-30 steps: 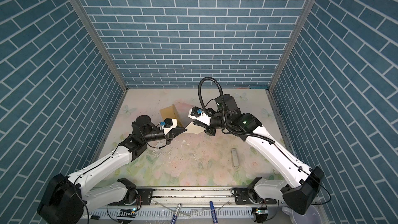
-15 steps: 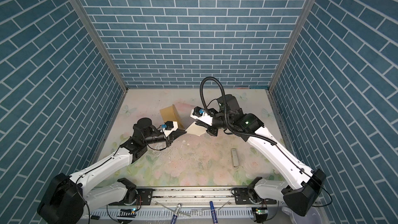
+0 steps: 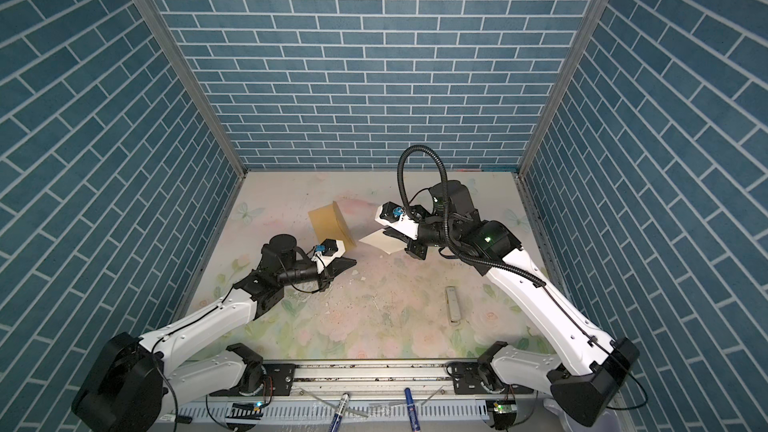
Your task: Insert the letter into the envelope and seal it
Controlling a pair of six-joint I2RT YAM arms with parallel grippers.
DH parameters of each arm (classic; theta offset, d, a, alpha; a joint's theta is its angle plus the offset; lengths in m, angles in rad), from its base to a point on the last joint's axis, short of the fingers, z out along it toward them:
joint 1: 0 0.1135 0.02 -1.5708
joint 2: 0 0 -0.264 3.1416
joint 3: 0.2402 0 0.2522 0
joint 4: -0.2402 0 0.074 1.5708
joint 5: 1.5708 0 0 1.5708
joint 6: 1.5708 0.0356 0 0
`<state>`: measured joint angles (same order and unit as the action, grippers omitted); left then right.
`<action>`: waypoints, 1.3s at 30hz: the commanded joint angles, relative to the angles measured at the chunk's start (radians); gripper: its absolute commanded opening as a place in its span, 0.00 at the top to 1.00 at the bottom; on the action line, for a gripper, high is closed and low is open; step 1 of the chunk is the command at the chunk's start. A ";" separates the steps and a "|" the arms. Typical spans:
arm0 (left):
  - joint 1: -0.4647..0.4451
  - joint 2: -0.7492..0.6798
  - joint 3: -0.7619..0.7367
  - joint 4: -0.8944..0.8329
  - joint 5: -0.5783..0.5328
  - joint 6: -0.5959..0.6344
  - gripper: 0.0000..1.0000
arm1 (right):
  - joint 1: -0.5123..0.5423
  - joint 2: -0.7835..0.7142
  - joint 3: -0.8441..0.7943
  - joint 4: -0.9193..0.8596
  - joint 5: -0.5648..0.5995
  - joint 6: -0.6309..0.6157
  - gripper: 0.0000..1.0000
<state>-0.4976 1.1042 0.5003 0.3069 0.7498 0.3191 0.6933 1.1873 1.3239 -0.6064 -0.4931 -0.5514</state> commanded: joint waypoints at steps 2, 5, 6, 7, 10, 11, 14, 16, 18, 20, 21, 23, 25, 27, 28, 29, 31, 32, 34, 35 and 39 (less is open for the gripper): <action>0.002 -0.092 0.076 -0.061 0.004 -0.011 0.79 | -0.002 0.007 -0.012 -0.005 -0.026 -0.035 1.00; 0.002 -0.133 0.128 -0.075 0.021 0.001 0.71 | -0.003 0.029 -0.005 -0.007 -0.051 -0.035 1.00; 0.002 -0.136 0.146 -0.082 0.026 0.003 0.67 | -0.002 0.036 -0.005 -0.007 -0.059 -0.035 1.00; 0.002 -0.134 0.166 -0.095 0.033 0.008 0.64 | 0.000 0.043 -0.002 -0.003 -0.073 -0.032 1.00; 0.002 -0.104 0.220 -0.120 0.078 0.019 0.60 | 0.008 0.064 0.002 0.011 -0.104 -0.022 1.00; 0.002 -0.090 0.228 -0.106 0.093 0.009 0.60 | 0.013 0.071 0.006 0.016 -0.109 -0.021 1.00; 0.002 -0.053 0.236 -0.040 0.124 -0.024 0.56 | 0.030 0.092 0.016 0.022 -0.116 -0.020 1.00; 0.002 -0.029 0.244 -0.028 0.139 -0.033 0.55 | 0.035 0.102 0.018 0.031 -0.120 -0.018 1.00; 0.000 -0.006 0.250 -0.025 0.158 -0.044 0.55 | 0.039 0.108 0.020 0.038 -0.124 -0.018 1.00; -0.001 0.012 0.247 -0.012 0.174 -0.056 0.55 | 0.043 0.116 0.028 0.039 -0.133 -0.016 1.00; -0.001 0.019 0.244 -0.003 0.179 -0.062 0.55 | 0.044 0.119 0.030 0.040 -0.134 -0.016 1.00; -0.005 0.029 0.238 0.018 0.187 -0.074 0.55 | 0.049 0.127 0.032 0.045 -0.136 -0.017 1.00; -0.007 0.038 0.236 0.028 0.187 -0.076 0.57 | 0.051 0.135 0.037 0.050 -0.142 -0.016 1.00; -0.009 0.045 0.239 0.029 0.189 -0.076 0.62 | 0.052 0.141 0.039 0.054 -0.145 -0.016 1.00; -0.009 0.048 0.239 0.031 0.190 -0.076 0.65 | 0.054 0.144 0.039 0.057 -0.147 -0.015 1.00; -0.009 0.052 0.238 0.033 0.191 -0.075 0.69 | 0.054 0.149 0.040 0.059 -0.148 -0.015 1.00; -0.009 0.056 0.237 0.031 0.189 -0.074 0.80 | 0.054 0.152 0.041 0.060 -0.148 -0.015 1.00; -0.009 0.057 0.236 0.031 0.184 -0.074 0.85 | 0.054 0.153 0.041 0.061 -0.147 -0.015 1.00; -0.009 0.057 0.235 0.028 0.175 -0.074 0.92 | 0.054 0.155 0.041 0.065 -0.144 -0.013 1.00; -0.009 0.056 0.232 0.029 0.165 -0.075 0.96 | 0.054 0.155 0.041 0.067 -0.140 -0.012 1.00; -0.009 0.049 0.232 0.011 0.095 -0.090 1.00 | 0.054 0.149 0.026 0.106 -0.105 0.026 0.95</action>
<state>-0.5026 1.1564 0.7242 0.3206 0.8974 0.2409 0.7418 1.3392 1.3258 -0.5453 -0.6014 -0.5457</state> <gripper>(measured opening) 0.051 0.048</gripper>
